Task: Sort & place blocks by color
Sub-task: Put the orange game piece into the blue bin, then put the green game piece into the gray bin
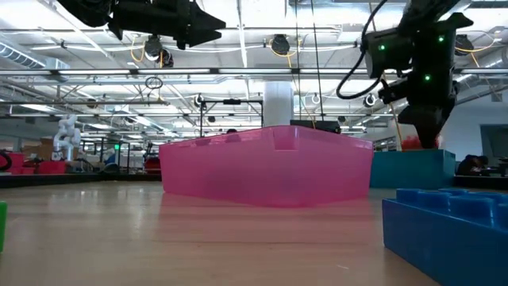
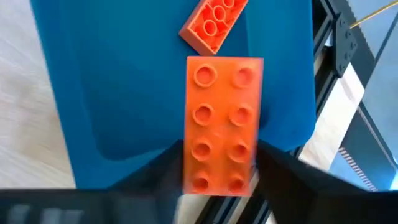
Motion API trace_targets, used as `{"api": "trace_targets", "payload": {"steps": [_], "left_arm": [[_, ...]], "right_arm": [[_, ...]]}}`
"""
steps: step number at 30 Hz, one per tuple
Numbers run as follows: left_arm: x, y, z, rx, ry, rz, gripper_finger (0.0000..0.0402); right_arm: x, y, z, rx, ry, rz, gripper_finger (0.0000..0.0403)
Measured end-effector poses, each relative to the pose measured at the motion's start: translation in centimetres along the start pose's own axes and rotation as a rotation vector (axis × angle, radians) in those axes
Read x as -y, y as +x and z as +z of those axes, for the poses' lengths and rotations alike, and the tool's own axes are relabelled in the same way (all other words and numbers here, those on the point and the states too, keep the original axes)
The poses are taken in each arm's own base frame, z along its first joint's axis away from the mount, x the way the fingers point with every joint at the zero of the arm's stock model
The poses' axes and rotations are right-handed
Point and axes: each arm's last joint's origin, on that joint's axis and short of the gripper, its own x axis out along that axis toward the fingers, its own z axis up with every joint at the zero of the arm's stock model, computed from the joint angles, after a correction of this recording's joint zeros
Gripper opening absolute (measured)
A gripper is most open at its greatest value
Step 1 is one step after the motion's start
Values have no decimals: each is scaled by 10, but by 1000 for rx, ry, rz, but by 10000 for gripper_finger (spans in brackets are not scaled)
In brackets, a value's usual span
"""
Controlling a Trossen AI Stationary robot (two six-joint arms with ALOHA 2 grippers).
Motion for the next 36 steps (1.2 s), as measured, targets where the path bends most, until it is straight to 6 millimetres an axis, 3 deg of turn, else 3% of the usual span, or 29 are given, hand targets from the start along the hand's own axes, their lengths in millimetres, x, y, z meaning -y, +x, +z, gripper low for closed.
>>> {"api": "trace_targets", "payload": {"steps": [4,8,13,20,24,36], "left_arm": [[0,0,0,-4,0,-1,278],[0,0,-1,-9,-1,-1,278],[0,0,-1,-14,-1,-2,278],[0,0,-3,-30,13,-5,278],[1,0,-4,-39,6,-6,278],[5,1,-4,-48,-17,-23,278]], "right_arm": [[0,-1,0,15,-7,6,310],[1,-4,2,68,9,28,366],[8,-13,0,90,41,112,363],[2,-42,-9,60,61,589,339],[-10,-59,-24,9,102,743,330],[-68,-84,-93,-234,117,703,320]]}}
